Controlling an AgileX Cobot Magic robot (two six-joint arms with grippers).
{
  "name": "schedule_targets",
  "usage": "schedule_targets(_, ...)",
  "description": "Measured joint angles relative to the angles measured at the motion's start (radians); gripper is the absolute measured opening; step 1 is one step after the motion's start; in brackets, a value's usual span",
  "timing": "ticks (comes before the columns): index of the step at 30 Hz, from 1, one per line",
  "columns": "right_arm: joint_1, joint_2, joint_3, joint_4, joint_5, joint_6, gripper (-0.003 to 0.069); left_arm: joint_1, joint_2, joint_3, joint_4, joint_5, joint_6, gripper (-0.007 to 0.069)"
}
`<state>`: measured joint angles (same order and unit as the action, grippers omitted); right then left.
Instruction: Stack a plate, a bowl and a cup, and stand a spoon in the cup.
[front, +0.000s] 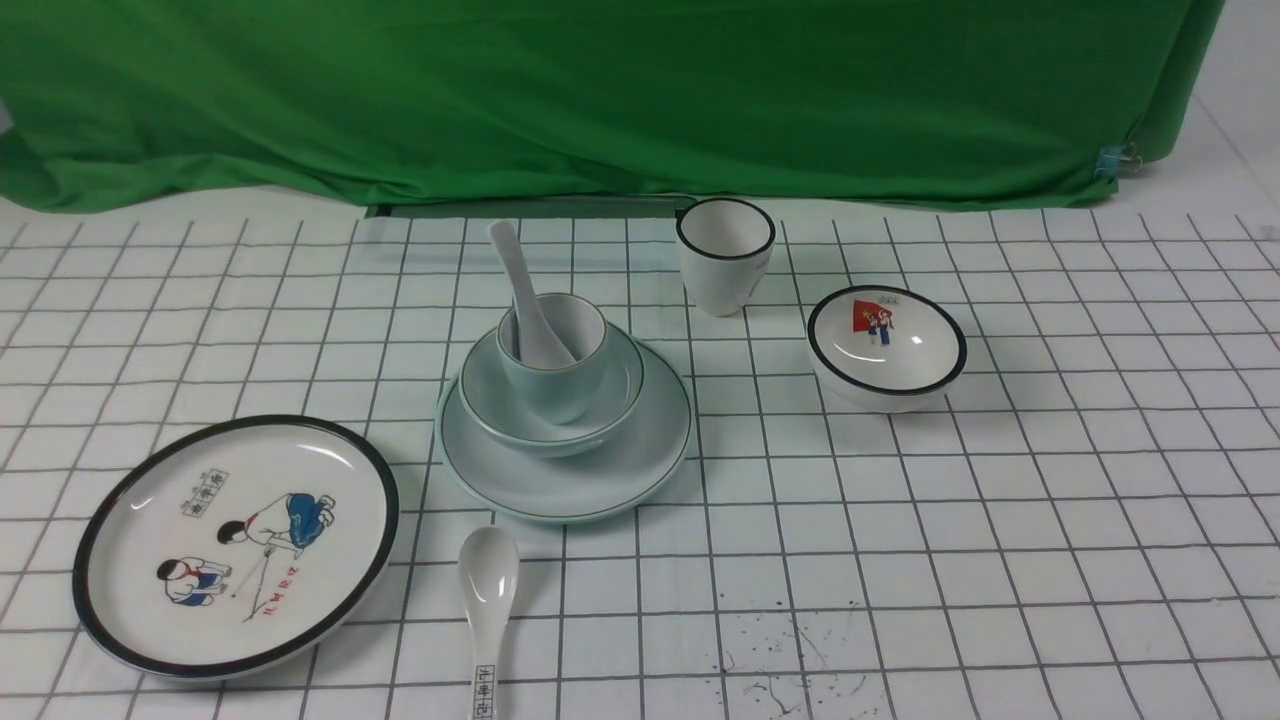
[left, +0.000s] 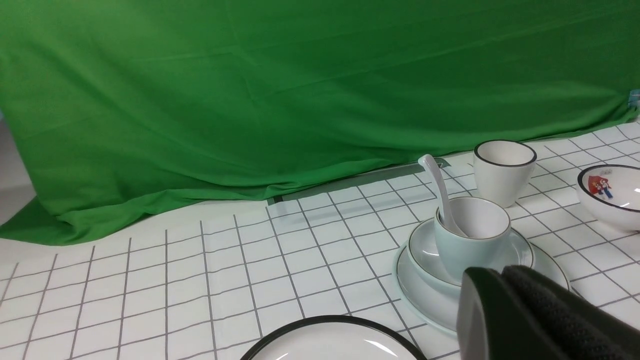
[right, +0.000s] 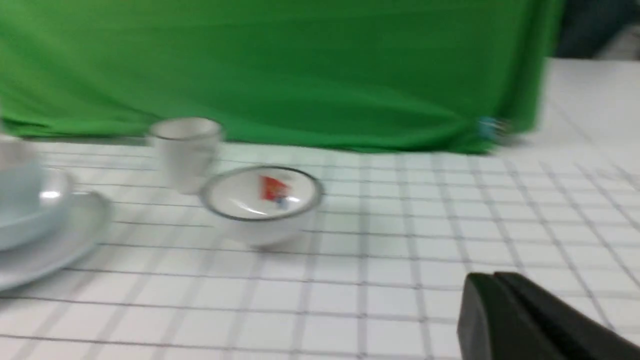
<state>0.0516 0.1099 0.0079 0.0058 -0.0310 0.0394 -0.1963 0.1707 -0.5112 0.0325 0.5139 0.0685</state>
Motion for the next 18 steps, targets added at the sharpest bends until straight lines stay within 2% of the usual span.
schedule_targets(1,-0.043,-0.029,0.0,-0.018,0.051,0.001,0.001,0.0,0.0,0.0,0.0,0.0,0.0,-0.0028)
schedule_targets(5,-0.106,-0.099,0.0,-0.041,0.172,0.006,0.001,0.0,0.0,0.0,0.0,0.0,0.0,-0.0028)
schedule_targets(10,-0.108,-0.109,0.0,-0.046,0.237,0.009,0.001,0.0,0.0,0.0,0.0,0.0,0.0,-0.0028)
schedule_targets(18,-0.108,-0.109,0.0,-0.047,0.253,0.009,0.0011,0.0,0.0,0.0,0.0,0.0,0.0,-0.0028)
